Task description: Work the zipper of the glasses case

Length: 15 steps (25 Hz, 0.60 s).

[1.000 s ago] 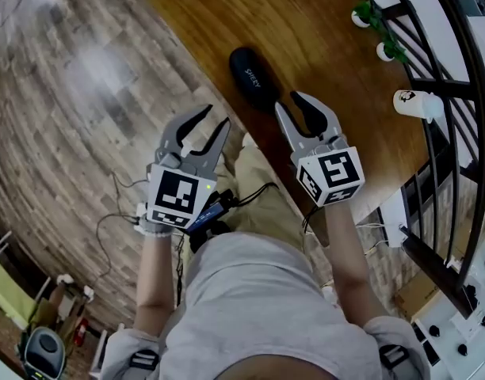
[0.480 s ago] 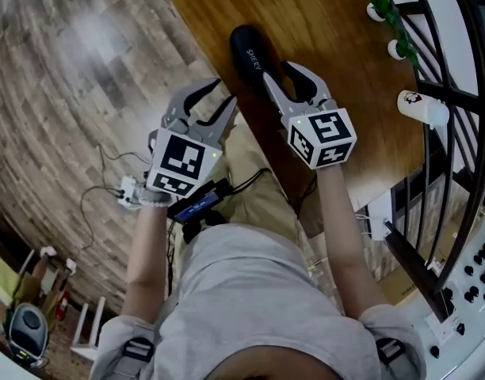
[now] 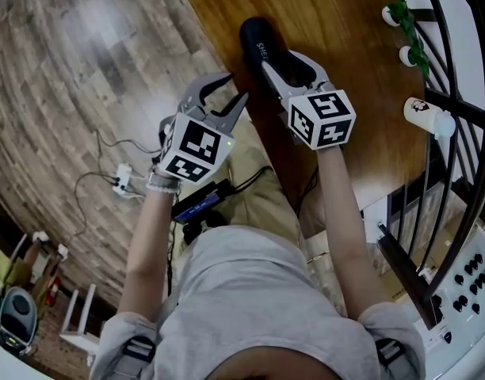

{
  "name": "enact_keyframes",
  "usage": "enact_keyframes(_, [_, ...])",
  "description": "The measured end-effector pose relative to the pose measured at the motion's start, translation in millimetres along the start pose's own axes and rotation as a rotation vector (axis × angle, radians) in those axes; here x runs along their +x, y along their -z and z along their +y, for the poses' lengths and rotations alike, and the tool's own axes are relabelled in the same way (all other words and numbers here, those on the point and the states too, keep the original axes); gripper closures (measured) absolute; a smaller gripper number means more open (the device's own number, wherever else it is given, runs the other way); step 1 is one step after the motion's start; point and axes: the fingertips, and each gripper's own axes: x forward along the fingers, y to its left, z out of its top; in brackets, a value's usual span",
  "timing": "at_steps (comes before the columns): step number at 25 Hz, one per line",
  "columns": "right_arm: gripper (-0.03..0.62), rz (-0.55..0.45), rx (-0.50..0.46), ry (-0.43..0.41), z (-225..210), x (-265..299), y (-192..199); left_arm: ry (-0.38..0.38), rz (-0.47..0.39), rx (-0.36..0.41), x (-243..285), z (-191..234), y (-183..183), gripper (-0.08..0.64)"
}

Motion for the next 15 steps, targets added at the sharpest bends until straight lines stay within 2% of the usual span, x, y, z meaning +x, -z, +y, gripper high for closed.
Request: enact_keyframes(15, [0.402, 0.016, 0.108, -0.081, -2, 7, 2, -0.029, 0.080, 0.037, 37, -9, 22, 0.414])
